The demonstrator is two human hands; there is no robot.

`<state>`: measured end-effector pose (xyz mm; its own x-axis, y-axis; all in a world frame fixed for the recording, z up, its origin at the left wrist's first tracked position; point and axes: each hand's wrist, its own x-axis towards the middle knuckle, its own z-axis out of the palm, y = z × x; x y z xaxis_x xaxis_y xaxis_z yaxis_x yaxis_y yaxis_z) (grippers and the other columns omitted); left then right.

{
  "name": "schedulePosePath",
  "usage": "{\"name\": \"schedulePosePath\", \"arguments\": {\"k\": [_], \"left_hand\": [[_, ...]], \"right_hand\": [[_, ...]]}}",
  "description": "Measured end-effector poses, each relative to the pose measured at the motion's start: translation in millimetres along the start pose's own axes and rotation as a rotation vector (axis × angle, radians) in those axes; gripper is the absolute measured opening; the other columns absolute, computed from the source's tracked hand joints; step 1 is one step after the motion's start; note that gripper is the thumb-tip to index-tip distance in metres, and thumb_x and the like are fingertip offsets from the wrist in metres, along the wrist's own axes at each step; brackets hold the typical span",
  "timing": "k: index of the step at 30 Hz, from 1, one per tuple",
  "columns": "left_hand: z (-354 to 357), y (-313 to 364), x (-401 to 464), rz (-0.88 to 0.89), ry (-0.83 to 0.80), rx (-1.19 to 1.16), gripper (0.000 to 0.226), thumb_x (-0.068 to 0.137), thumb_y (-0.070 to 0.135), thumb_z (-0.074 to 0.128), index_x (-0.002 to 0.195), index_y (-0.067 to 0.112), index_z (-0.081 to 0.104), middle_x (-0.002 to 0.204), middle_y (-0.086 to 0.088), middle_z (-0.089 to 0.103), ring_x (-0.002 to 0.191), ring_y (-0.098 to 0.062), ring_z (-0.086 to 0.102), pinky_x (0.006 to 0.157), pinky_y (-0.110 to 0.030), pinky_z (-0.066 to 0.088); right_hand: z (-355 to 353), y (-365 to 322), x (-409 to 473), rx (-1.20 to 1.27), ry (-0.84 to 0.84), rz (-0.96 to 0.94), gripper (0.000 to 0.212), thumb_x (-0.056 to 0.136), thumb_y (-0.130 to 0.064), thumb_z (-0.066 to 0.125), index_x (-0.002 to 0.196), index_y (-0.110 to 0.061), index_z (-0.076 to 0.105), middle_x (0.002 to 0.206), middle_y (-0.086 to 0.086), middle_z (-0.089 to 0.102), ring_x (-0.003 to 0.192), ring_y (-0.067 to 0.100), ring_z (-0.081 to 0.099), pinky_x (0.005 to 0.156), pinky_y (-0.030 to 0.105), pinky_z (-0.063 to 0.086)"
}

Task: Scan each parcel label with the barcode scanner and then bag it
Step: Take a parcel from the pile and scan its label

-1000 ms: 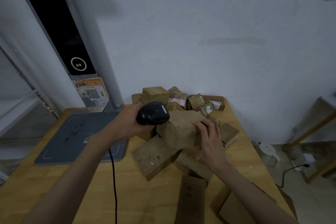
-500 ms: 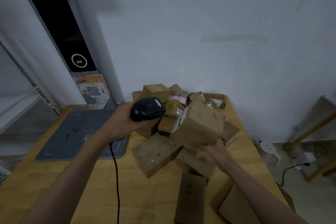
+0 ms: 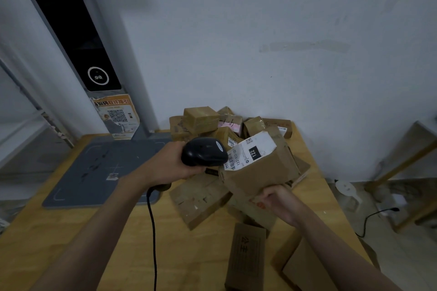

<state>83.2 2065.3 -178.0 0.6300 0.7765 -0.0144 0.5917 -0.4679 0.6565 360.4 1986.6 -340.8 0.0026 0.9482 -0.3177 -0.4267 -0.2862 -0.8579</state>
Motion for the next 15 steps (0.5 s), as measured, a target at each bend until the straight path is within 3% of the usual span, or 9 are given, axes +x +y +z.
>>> {"name": "schedulePosePath", "arguments": {"k": [2, 6, 9, 11, 15], "left_hand": [[0.6, 1.5, 0.4, 0.004, -0.026, -0.003, 0.017, 0.083, 0.018, 0.077, 0.097, 0.021, 0.067, 0.062, 0.02, 0.066, 0.06, -0.001, 0.064, 0.059, -0.015, 0.05], [0.5, -1.4, 2.7, 0.001, -0.029, -0.001, 0.022, 0.082, 0.017, 0.079, 0.101, 0.021, 0.068, 0.073, 0.009, 0.069, 0.066, -0.002, 0.067, 0.062, -0.017, 0.051], [-0.6, -5.0, 4.3, -0.01, -0.033, 0.03, 0.017, 0.08, 0.015, 0.079, 0.092, 0.021, 0.068, 0.073, 0.006, 0.067, 0.065, -0.005, 0.066, 0.064, -0.025, 0.054], [-0.7, -5.5, 4.3, -0.008, -0.043, 0.054, 0.017, 0.079, 0.014, 0.079, 0.083, 0.025, 0.066, 0.066, 0.008, 0.065, 0.062, -0.005, 0.066, 0.063, -0.024, 0.053], [-1.4, -8.7, 2.7, 0.002, -0.089, 0.09, 0.02, 0.078, 0.014, 0.08, 0.088, 0.025, 0.067, 0.072, 0.004, 0.068, 0.068, -0.008, 0.068, 0.064, -0.02, 0.051]], "right_hand": [[1.1, -2.0, -0.4, 0.012, -0.02, 0.002, 0.032, 0.083, 0.024, 0.043, 0.094, 0.004, 0.067, 0.096, 0.01, 0.073, 0.092, 0.022, 0.07, 0.076, 0.028, 0.057], [1.2, -1.2, 1.0, 0.035, -0.024, 0.009, 0.035, 0.083, 0.025, 0.043, 0.095, 0.004, 0.067, 0.097, 0.011, 0.074, 0.093, 0.022, 0.071, 0.077, 0.03, 0.057], [0.4, 0.1, 3.1, 0.05, -0.01, 0.008, 0.032, 0.081, 0.026, 0.044, 0.09, 0.004, 0.066, 0.093, 0.01, 0.072, 0.088, 0.019, 0.071, 0.073, 0.027, 0.057], [-0.6, 0.1, 4.9, 0.047, -0.012, 0.01, 0.03, 0.081, 0.025, 0.046, 0.093, 0.005, 0.064, 0.095, 0.012, 0.07, 0.089, 0.02, 0.069, 0.073, 0.027, 0.057], [-4.1, 0.3, 8.3, 0.046, -0.009, 0.001, 0.036, 0.081, 0.023, 0.048, 0.107, 0.006, 0.065, 0.107, 0.014, 0.071, 0.103, 0.025, 0.067, 0.08, 0.031, 0.056]]}}
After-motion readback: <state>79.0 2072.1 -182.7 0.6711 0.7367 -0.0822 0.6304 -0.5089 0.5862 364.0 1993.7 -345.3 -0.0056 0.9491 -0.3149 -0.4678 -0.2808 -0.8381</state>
